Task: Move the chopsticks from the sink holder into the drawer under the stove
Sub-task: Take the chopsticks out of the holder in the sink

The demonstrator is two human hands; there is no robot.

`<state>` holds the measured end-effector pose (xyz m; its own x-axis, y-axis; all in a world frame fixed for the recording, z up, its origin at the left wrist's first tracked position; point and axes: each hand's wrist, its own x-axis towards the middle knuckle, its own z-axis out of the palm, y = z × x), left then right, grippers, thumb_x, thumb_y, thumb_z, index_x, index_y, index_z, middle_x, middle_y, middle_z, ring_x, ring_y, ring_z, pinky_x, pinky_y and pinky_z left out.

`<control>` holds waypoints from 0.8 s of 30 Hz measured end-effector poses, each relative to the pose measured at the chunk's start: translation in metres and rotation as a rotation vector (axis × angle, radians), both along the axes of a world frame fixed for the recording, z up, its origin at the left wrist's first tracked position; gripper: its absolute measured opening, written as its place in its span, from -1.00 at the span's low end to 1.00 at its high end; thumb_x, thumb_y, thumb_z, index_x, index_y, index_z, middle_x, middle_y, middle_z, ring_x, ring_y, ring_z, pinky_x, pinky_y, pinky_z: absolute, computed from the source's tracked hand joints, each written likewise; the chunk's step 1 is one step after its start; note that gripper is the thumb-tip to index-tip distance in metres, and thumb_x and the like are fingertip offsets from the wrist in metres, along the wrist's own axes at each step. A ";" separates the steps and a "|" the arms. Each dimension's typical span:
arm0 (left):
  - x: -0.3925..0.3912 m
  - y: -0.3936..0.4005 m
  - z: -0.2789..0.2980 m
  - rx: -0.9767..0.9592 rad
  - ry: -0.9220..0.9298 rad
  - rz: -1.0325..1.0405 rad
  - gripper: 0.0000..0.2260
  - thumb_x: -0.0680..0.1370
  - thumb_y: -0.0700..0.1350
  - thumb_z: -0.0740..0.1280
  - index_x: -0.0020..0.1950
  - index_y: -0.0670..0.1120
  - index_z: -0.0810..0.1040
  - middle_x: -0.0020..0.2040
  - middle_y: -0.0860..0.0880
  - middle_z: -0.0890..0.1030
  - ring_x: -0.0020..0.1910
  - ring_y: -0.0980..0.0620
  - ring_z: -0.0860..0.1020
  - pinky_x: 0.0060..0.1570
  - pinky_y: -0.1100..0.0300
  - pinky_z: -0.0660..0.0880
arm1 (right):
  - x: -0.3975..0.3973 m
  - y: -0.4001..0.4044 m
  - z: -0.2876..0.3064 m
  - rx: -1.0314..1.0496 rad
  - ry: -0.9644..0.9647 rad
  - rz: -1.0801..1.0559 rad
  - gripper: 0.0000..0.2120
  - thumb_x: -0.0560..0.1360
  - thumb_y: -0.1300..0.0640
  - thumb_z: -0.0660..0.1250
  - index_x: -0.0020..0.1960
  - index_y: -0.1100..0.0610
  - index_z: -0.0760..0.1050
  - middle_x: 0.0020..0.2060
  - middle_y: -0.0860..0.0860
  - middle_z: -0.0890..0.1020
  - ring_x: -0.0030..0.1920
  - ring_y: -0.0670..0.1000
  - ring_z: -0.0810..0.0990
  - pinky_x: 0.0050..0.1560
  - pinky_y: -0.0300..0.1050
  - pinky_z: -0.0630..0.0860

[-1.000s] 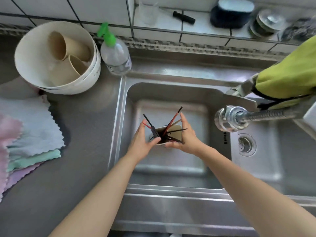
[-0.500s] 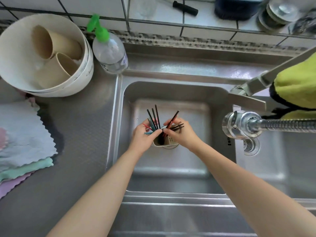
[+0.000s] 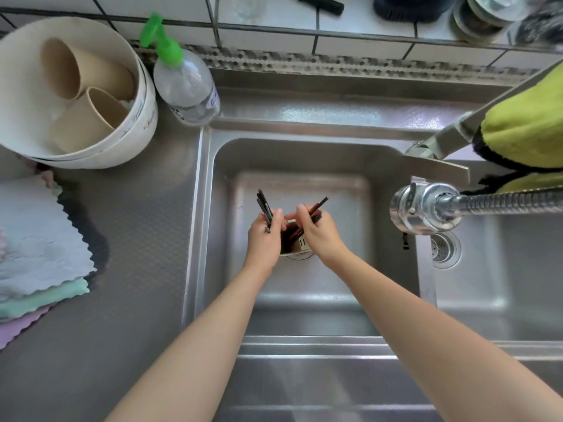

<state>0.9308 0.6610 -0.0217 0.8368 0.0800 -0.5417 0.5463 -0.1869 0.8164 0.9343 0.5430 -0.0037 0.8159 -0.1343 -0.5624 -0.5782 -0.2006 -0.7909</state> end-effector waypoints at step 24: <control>-0.064 0.009 0.138 -0.294 -0.329 0.206 -0.58 0.68 0.01 0.13 -0.40 0.05 0.37 -0.43 0.11 0.43 -0.32 0.05 0.44 -0.08 0.11 0.45 | -0.075 -0.009 0.138 -0.018 -0.454 -0.016 -0.53 0.61 0.02 0.10 -0.36 0.14 0.57 -0.36 -0.01 0.62 -0.32 -0.11 0.52 -0.19 -0.19 0.44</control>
<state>0.8668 0.6703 0.1161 0.9503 0.1452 -0.2754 0.2518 0.1620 0.9541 0.8597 0.5336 0.1344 0.9771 -0.1550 -0.1460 -0.1771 -0.2104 -0.9614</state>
